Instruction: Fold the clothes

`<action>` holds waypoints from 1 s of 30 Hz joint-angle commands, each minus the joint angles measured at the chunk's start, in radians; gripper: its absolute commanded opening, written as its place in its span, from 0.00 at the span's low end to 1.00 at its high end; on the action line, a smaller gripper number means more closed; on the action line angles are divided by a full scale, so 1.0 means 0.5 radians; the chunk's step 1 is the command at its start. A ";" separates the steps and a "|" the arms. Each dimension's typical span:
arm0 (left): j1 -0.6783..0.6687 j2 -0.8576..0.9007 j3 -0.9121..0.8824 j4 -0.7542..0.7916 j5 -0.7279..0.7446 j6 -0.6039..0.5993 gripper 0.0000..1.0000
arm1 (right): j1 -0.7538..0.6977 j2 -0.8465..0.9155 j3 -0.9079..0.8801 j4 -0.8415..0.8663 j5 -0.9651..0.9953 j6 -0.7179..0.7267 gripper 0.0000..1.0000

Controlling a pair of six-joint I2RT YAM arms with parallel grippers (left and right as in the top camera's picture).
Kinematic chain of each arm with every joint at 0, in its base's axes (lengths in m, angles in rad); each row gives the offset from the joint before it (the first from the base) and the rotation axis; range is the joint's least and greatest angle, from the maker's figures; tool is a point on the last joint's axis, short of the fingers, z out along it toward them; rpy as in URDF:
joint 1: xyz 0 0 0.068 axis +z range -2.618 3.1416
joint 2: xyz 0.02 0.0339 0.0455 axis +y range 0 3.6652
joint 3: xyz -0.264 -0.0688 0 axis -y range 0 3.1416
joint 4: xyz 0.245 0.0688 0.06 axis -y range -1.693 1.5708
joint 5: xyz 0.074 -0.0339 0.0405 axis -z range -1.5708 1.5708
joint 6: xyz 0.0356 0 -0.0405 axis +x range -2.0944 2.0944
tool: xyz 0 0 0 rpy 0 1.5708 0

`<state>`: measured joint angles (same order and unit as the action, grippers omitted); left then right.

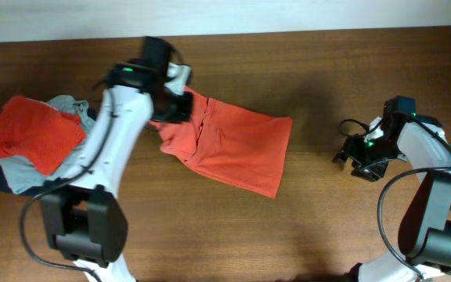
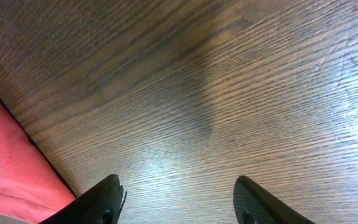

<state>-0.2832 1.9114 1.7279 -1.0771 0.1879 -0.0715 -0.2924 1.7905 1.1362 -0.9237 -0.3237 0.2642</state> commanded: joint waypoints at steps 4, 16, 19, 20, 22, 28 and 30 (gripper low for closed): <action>-0.533 0.017 0.002 0.047 -0.323 0.031 0.01 | -0.005 -0.023 0.028 -0.008 -0.019 -0.002 0.63; -1.006 0.314 0.002 0.353 -0.377 0.039 0.01 | -0.005 -0.023 0.028 -0.008 -0.019 -0.002 0.63; -1.067 0.368 0.002 0.375 -0.377 0.040 0.27 | -0.005 -0.023 0.028 -0.008 -0.019 -0.002 0.63; -1.081 0.372 0.002 0.375 -0.378 0.052 0.41 | -0.005 -0.023 0.028 -0.008 -0.019 -0.002 0.63; -1.096 0.372 0.014 0.364 -0.407 0.140 0.49 | -0.005 -0.023 0.028 -0.008 -0.019 -0.002 0.63; -1.024 0.371 0.394 0.027 -0.713 0.144 0.64 | -0.005 -0.023 0.029 -0.005 -0.114 -0.095 0.63; -0.972 0.371 0.523 -0.061 -0.740 0.143 0.65 | -0.005 -0.024 0.031 -0.006 -0.240 -0.195 0.62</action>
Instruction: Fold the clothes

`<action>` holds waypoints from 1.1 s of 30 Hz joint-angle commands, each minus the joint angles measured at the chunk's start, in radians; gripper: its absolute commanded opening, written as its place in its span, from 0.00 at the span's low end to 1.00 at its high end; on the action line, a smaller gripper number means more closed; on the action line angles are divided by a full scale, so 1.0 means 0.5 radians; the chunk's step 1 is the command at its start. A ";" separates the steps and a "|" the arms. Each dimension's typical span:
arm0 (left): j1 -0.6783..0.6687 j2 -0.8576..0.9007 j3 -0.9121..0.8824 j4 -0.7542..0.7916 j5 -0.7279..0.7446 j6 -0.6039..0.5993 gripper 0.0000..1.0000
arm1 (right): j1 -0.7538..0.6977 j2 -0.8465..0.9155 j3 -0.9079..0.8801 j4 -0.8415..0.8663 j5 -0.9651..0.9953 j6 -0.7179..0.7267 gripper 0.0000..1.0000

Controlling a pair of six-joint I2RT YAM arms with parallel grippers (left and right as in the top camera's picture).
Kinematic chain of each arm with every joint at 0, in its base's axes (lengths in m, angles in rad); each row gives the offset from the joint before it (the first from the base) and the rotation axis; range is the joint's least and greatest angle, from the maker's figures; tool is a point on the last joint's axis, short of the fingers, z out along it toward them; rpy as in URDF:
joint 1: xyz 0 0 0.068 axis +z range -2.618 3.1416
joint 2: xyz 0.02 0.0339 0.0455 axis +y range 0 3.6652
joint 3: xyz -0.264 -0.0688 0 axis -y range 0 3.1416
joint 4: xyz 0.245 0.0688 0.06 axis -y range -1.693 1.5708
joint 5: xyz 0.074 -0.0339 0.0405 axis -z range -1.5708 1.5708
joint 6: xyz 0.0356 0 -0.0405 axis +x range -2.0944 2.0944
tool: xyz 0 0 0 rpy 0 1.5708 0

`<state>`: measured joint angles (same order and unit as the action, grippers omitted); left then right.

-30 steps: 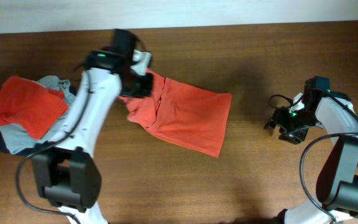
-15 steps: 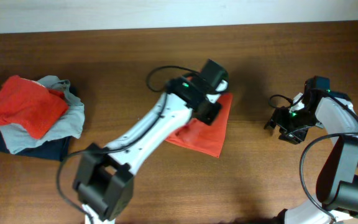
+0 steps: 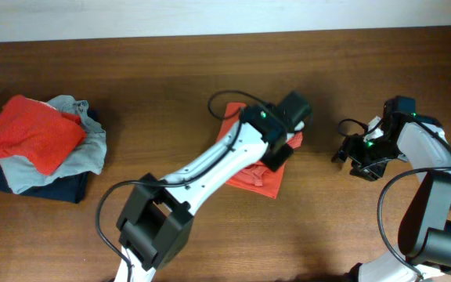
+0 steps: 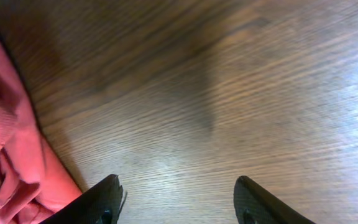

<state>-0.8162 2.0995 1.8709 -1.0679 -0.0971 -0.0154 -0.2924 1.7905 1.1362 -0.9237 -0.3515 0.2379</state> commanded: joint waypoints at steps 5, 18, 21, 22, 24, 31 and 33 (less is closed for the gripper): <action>0.302 -0.005 0.378 -0.156 -0.166 0.030 0.67 | 0.011 -0.081 0.031 -0.028 -0.629 -0.439 0.63; 0.776 -0.005 0.380 -0.336 0.198 0.018 0.51 | 0.626 -0.165 0.031 0.721 -0.703 -0.281 0.10; 0.787 -0.005 0.380 -0.385 0.196 0.018 0.35 | 0.809 -0.156 0.030 1.122 -0.500 -0.015 0.10; 0.787 -0.005 0.380 -0.400 0.196 0.018 0.33 | 0.862 -0.150 0.030 1.222 -0.427 0.031 0.10; 0.787 -0.005 0.380 -0.427 0.196 0.019 0.31 | 0.972 -0.117 0.030 1.379 -0.277 0.106 0.10; 0.793 -0.005 0.380 -0.461 0.195 0.019 0.31 | 1.160 0.048 0.030 1.165 -0.087 0.172 0.15; 0.793 -0.005 0.380 -0.461 0.194 0.019 0.31 | 1.160 0.049 0.031 0.925 -0.087 0.172 0.15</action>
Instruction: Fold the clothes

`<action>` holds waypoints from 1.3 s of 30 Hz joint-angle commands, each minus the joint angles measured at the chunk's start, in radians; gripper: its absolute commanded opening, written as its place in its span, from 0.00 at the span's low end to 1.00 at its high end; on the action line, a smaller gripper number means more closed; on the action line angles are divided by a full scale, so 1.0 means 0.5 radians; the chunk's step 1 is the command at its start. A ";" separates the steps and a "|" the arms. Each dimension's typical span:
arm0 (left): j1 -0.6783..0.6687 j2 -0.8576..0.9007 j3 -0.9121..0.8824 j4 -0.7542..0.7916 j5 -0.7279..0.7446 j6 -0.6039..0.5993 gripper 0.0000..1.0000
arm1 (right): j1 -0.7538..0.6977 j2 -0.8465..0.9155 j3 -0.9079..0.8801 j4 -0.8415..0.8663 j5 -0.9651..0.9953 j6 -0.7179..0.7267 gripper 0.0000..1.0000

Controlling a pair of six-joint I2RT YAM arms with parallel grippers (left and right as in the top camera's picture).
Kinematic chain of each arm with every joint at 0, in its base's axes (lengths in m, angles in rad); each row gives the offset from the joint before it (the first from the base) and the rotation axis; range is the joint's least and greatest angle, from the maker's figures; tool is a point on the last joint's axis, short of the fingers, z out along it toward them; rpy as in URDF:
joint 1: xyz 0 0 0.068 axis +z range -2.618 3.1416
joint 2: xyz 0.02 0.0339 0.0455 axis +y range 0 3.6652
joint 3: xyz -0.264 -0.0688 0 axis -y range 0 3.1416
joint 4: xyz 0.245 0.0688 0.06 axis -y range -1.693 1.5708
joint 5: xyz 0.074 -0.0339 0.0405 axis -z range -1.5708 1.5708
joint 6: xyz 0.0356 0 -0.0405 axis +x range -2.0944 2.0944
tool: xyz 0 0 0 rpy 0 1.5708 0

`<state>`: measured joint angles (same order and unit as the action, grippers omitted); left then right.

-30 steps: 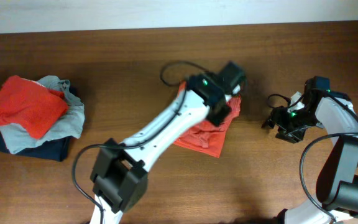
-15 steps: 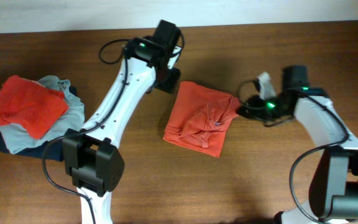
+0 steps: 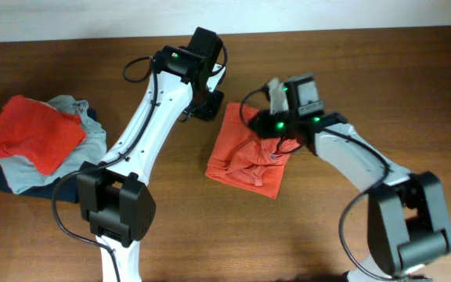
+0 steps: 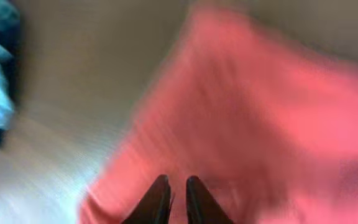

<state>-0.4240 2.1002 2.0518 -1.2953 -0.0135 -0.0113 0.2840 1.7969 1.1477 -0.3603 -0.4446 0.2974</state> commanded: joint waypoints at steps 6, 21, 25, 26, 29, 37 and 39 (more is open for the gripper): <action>0.016 -0.007 0.018 -0.009 0.014 0.018 0.32 | -0.037 -0.048 0.015 -1.068 0.124 -0.138 0.09; 0.014 0.031 0.018 0.044 0.304 0.192 0.52 | -0.046 -0.518 0.015 -0.852 0.388 -0.186 0.15; 0.016 0.045 0.018 0.099 0.297 0.191 0.35 | -0.002 -0.214 0.014 -0.746 0.246 -0.173 0.15; 0.016 0.045 0.018 0.106 0.297 0.191 0.35 | 0.008 -0.160 0.014 -0.789 0.169 -0.217 0.15; 0.016 0.045 0.018 0.098 0.297 0.192 0.35 | 0.040 -0.014 0.014 -1.130 -0.084 -0.491 0.13; 0.011 0.049 0.018 0.098 0.307 0.191 0.43 | -0.024 -0.270 0.017 -1.570 0.413 -0.498 0.11; 0.006 0.056 0.018 0.108 0.364 0.192 0.45 | -0.084 -0.336 0.017 -1.470 0.472 -0.381 0.12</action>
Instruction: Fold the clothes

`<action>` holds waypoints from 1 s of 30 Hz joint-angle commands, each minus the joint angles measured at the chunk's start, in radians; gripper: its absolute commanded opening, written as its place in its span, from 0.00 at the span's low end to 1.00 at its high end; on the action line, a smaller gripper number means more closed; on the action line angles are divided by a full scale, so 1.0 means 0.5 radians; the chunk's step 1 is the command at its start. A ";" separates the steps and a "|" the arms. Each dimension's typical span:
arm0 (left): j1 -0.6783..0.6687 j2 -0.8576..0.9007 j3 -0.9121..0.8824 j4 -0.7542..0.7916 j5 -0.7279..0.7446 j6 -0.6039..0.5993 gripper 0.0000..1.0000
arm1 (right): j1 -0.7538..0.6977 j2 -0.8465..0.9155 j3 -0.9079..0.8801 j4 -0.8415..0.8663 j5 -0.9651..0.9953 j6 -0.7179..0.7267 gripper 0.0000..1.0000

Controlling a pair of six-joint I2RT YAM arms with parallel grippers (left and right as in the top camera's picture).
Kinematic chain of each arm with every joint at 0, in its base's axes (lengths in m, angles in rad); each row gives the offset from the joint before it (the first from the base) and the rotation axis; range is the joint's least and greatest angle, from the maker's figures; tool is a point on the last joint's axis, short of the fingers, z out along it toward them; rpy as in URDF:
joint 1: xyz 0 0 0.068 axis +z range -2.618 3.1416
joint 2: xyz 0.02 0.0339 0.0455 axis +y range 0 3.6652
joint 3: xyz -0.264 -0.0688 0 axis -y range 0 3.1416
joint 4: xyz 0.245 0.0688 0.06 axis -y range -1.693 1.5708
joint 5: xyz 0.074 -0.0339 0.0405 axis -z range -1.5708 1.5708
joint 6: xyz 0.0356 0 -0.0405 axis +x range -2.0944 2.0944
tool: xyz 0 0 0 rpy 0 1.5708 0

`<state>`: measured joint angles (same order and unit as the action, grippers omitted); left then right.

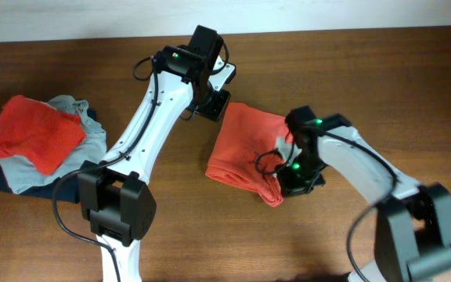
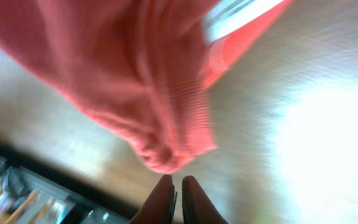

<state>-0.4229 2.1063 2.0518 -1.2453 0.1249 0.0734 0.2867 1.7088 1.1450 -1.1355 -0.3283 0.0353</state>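
An orange garment (image 1: 245, 145) lies folded into a narrow upright shape in the middle of the wooden table (image 1: 366, 63). My left gripper (image 1: 214, 106) hovers at its top left corner; the overhead view does not show whether its fingers are apart. At the lower right corner is my right gripper (image 1: 284, 186). In the right wrist view that gripper (image 2: 178, 180) has its fingers pressed together. The garment's (image 2: 135, 74) bunched corner hangs right at the tips, and no cloth shows between the fingers.
At the far left of the table sits a pile of clothes: a red piece (image 1: 30, 133) on top, grey cloth (image 1: 81, 157) under it, navy (image 1: 22, 184) at the bottom. A white wall runs along the table's back edge.
My right gripper, still shut, was over the garment's upper right part and is now at its lower right corner. The left gripper stays by the top left corner. The garment's outline is nearly unchanged.
At first my left gripper was at the left end of the widely spread garment, with my right gripper open far right. Then the left arm reached right, with the garment folded over. Then the left arm was back upper left and the shut right gripper over the garment, now at its lower corner.
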 commanded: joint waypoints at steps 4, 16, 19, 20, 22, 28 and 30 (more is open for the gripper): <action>-0.011 0.088 0.016 0.022 0.227 0.022 0.44 | -0.217 -0.196 0.022 0.374 0.166 0.372 0.17; -0.113 0.574 0.016 -0.001 0.375 0.098 0.35 | -0.238 0.175 0.021 1.101 0.159 0.383 0.25; -0.111 0.624 0.016 -0.047 0.258 0.098 0.35 | -0.295 0.333 0.021 1.113 0.467 0.385 0.24; -0.110 0.624 0.016 -0.056 0.240 0.098 0.35 | -0.331 0.370 0.021 1.099 0.548 0.428 0.22; -0.101 0.623 0.016 -0.070 0.223 0.098 0.35 | -0.421 0.391 0.021 1.038 0.554 0.521 0.18; -0.088 0.623 0.016 -0.086 0.222 0.098 0.35 | -0.614 0.185 0.121 0.583 -0.524 0.059 0.18; -0.088 0.623 0.017 -0.156 0.230 0.095 0.36 | -0.595 0.065 0.127 0.429 -0.820 -0.096 0.18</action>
<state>-0.4789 2.3985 2.0548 -1.2861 0.2768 0.1062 -0.0265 1.8462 1.1690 -0.8791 -0.4465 0.1303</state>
